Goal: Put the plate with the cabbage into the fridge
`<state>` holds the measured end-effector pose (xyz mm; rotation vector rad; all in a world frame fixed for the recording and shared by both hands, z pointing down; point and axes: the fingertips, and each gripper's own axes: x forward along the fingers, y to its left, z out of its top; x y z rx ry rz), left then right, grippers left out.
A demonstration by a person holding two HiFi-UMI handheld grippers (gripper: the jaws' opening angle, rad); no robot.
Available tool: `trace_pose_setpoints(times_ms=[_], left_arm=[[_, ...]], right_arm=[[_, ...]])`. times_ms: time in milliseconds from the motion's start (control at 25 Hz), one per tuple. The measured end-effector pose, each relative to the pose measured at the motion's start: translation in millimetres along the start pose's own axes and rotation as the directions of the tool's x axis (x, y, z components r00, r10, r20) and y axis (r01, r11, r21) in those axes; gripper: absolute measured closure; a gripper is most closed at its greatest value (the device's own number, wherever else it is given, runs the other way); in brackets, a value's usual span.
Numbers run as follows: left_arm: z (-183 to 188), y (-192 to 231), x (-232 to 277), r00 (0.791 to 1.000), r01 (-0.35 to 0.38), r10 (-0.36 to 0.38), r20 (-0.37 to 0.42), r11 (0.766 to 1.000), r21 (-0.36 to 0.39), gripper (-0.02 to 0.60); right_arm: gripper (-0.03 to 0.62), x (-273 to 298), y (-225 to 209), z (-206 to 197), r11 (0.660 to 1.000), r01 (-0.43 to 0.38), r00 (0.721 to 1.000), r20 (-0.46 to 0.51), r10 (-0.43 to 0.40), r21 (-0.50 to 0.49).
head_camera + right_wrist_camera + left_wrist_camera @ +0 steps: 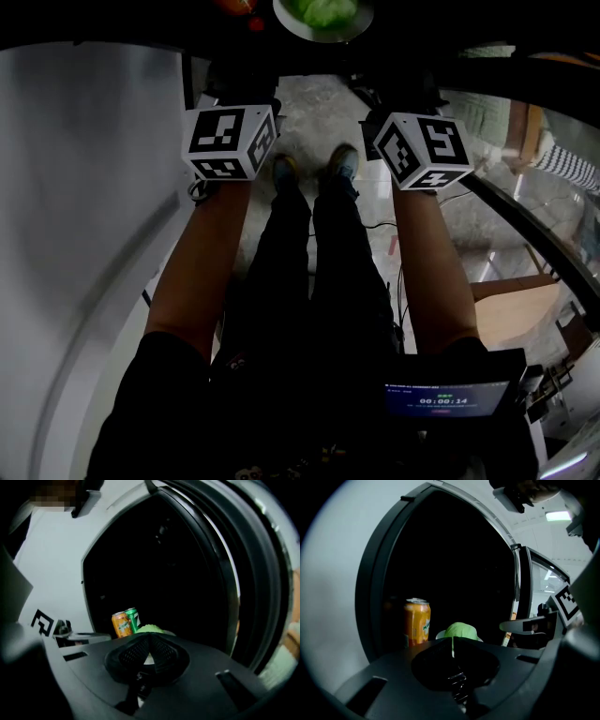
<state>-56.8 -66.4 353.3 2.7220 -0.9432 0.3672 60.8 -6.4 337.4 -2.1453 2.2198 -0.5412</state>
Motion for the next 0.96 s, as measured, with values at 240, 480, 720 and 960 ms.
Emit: trace_pose_setpoints(times_ms=[240,480,720,960], left_arm=[[22,6,-48,0.997,0.021,-0.025,0.074,0.998,0.061,0.568],[24,18,-70,0.996,0.002,-0.007,0.084,0.998,0.058,0.568],[17,46,-80,0.997,-0.012,0.009,0.081,0.999,0.031,0.568],[-11,37,-97,0.993,-0.005,0.001,0.115,0.999,0.038,0.568]], right_arm=[[0.589,-44,-4,8,0.970,0.121,0.993,0.019,-0.120,-0.209],[0.589,-65,-12,5,0.961,0.171,0.985,0.027,-0.169,-0.216],[0.589,-54,6,5,0.959,0.202,0.979,0.036,-0.198,-0.198],[0.589,-72,17,-15,0.950,0.218,0.976,0.076,-0.206,-0.223]])
